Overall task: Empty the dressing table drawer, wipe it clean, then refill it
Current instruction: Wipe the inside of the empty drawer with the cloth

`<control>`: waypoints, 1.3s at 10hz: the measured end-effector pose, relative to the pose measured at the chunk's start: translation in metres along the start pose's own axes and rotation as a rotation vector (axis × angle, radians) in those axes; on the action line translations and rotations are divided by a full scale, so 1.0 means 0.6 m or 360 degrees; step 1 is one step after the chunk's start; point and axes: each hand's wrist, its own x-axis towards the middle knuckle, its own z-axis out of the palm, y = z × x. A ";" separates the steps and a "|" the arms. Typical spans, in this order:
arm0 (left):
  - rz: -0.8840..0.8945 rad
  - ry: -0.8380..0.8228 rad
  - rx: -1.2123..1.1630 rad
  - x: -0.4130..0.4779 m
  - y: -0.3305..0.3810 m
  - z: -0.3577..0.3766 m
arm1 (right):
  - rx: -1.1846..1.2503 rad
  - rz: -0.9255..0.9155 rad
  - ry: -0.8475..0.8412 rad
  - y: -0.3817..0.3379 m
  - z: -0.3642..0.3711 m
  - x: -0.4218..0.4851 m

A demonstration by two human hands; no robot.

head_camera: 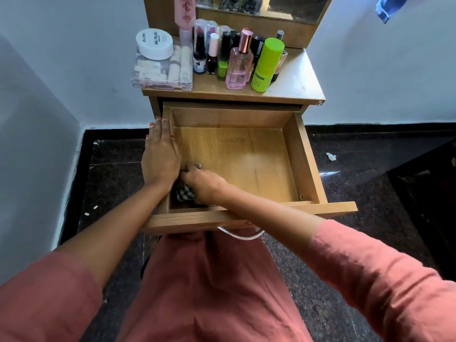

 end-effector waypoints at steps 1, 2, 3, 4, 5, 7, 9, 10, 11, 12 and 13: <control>-0.0003 -0.0008 0.0005 0.000 0.000 0.000 | -0.0034 0.0022 0.0041 -0.003 0.002 -0.005; 0.0003 -0.0011 0.0014 -0.002 0.000 0.000 | -0.0126 0.0072 0.0036 0.023 0.003 -0.027; 0.0003 -0.0002 0.0026 -0.004 0.001 -0.001 | -0.0217 0.0149 -0.0047 0.067 0.000 -0.055; 0.0010 -0.0002 0.0027 -0.005 0.001 -0.002 | -0.0274 0.0264 -0.0115 0.121 0.001 -0.086; 0.0022 -0.0005 0.0033 -0.007 0.001 -0.002 | -0.0354 0.0375 -0.0178 0.171 0.000 -0.120; 0.0004 -0.0004 0.0028 -0.007 0.003 -0.003 | -0.0314 0.0346 -0.0152 0.221 -0.006 -0.158; -0.0002 -0.0012 0.0018 -0.007 0.003 -0.002 | -0.0305 0.0410 -0.0083 0.225 0.010 -0.146; 0.0011 -0.0016 0.0037 -0.006 0.003 -0.002 | -0.0347 0.0392 -0.0102 0.228 0.010 -0.140; 0.0009 -0.0018 0.0049 -0.006 0.002 -0.002 | -0.0427 0.0379 -0.0131 0.228 0.002 -0.130; 0.0003 -0.0018 0.0051 -0.005 0.001 0.000 | -0.0474 0.0363 -0.0089 0.231 -0.016 -0.114; -0.0002 -0.0023 0.0038 -0.006 0.003 -0.001 | -0.0535 0.0381 -0.0008 0.244 -0.040 -0.091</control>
